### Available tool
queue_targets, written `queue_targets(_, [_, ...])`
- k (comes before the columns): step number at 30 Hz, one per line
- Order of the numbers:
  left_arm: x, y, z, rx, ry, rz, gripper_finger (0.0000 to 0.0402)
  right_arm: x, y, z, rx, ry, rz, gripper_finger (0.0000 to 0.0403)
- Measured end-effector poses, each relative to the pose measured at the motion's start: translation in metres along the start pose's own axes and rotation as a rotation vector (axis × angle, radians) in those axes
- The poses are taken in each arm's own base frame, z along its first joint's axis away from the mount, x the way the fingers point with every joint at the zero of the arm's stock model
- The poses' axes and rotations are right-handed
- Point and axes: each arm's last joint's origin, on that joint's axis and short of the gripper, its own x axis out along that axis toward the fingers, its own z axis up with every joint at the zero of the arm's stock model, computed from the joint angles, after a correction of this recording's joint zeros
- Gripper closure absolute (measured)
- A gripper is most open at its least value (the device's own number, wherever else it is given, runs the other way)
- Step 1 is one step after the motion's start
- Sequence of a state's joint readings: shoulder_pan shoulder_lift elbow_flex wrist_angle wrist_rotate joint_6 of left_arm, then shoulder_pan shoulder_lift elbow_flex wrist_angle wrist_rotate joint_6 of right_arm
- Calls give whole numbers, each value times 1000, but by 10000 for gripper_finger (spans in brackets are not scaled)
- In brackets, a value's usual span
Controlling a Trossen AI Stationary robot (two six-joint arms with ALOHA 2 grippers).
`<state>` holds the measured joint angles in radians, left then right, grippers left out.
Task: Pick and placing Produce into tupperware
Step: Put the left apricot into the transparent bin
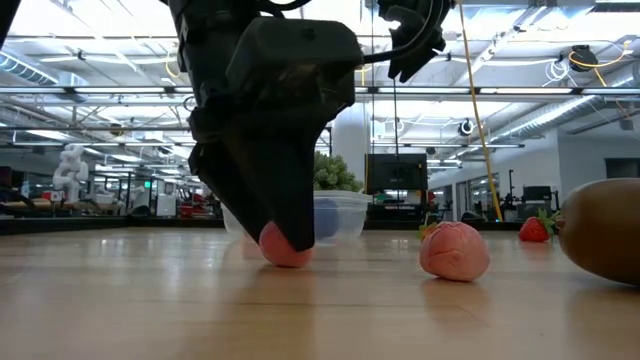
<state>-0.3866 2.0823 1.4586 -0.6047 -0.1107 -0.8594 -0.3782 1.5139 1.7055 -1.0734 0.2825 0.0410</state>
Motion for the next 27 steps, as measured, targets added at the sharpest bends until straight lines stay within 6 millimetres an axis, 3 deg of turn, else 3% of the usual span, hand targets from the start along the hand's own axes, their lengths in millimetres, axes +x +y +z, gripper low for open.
queue_targets(5, [0, 0, 0, 0, -1, 4, 175, 0, 0, 0, 0, 0, 0, 121])
queue_targets(16, [0, 0, 0, 22, -4, -5, 276, 0, 0, 0, 0, 0, 0, 121])
queue_targets(23, [-1, 2, 3, 37, -19, 14, 271, 0, 0, 0, 0, 0, 0, 121])
queue_targets(27, [-16, 9, 7, 44, -23, 45, 264, 0, 0, 0, 0, 0, 0, 121])
